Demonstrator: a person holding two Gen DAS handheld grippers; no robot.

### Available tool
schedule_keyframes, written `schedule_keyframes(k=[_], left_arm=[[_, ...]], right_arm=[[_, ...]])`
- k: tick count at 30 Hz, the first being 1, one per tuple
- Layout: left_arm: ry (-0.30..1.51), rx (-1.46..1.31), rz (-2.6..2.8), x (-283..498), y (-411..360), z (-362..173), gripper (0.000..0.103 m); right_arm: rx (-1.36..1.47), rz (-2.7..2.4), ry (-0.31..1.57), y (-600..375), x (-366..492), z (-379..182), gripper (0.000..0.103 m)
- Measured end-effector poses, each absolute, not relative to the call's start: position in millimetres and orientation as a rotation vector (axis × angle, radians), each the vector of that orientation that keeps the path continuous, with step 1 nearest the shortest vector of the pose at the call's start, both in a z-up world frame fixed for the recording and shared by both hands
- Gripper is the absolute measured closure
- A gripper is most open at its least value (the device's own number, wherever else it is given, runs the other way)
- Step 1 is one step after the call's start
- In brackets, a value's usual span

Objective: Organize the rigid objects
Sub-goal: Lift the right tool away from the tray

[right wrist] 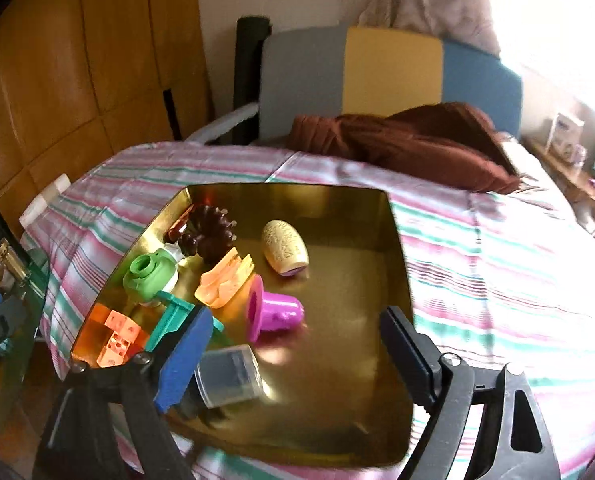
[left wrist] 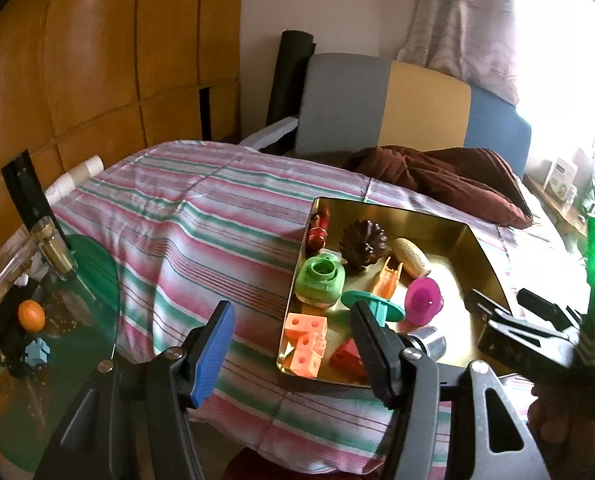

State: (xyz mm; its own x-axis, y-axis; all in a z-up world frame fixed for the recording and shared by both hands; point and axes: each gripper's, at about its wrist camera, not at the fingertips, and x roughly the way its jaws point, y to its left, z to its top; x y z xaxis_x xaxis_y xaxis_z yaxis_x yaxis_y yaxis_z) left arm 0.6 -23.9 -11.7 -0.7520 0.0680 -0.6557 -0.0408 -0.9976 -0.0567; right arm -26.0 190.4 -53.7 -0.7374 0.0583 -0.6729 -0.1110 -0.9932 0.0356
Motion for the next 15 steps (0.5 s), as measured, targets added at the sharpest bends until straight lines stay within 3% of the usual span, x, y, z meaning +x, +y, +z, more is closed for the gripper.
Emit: schedule_keyframes(k=[15], left_arm=[[0.015, -0.928, 2.909, 19.2, -10.1, 3.4, 0.050]], right_arm=[[-1.010, 2.849, 0.048, 179.3, 6.7, -48.8, 0.014]])
